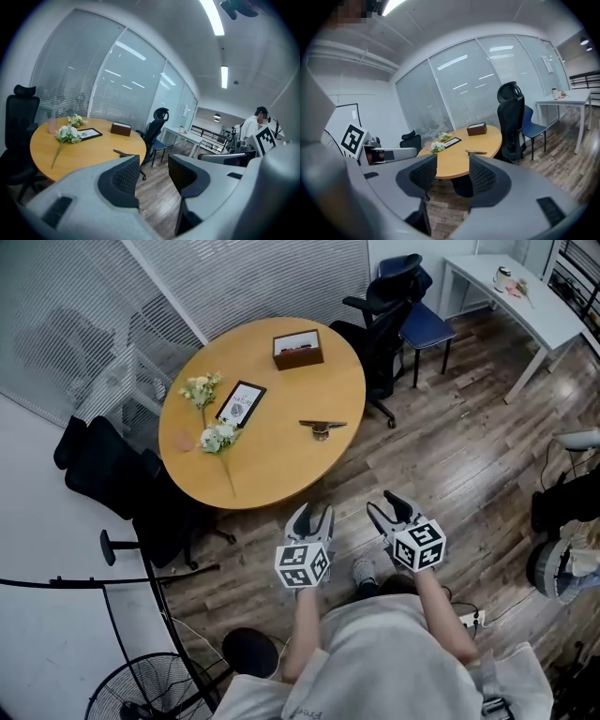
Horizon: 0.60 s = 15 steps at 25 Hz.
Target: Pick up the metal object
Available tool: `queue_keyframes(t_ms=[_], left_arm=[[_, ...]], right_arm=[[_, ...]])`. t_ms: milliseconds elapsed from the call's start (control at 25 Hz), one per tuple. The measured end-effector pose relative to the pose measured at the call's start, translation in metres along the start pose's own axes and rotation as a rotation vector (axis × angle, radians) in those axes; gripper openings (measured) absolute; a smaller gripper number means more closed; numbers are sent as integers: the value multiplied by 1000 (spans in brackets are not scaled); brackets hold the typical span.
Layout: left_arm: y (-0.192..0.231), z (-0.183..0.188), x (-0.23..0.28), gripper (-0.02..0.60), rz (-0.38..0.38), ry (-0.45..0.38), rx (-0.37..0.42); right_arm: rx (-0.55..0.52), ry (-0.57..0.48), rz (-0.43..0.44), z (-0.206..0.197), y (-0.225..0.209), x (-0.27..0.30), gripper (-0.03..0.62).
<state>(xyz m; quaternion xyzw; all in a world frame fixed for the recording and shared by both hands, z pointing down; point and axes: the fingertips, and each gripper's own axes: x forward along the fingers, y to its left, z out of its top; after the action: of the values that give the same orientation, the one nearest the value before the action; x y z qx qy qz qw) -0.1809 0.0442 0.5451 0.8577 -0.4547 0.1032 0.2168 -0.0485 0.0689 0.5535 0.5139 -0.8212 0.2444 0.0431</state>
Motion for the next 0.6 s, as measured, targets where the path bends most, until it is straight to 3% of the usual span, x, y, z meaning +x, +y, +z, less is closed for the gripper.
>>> queue_keyframes(t_ms=[320,600], left_arm=[[6,-5,9,173,-32,23,-6],[10,-5,17,173,-33,21,-22]], right_arm=[[36,6,-22,-6,-4,6,198],[101,-26,23,-3,-5,14,198]])
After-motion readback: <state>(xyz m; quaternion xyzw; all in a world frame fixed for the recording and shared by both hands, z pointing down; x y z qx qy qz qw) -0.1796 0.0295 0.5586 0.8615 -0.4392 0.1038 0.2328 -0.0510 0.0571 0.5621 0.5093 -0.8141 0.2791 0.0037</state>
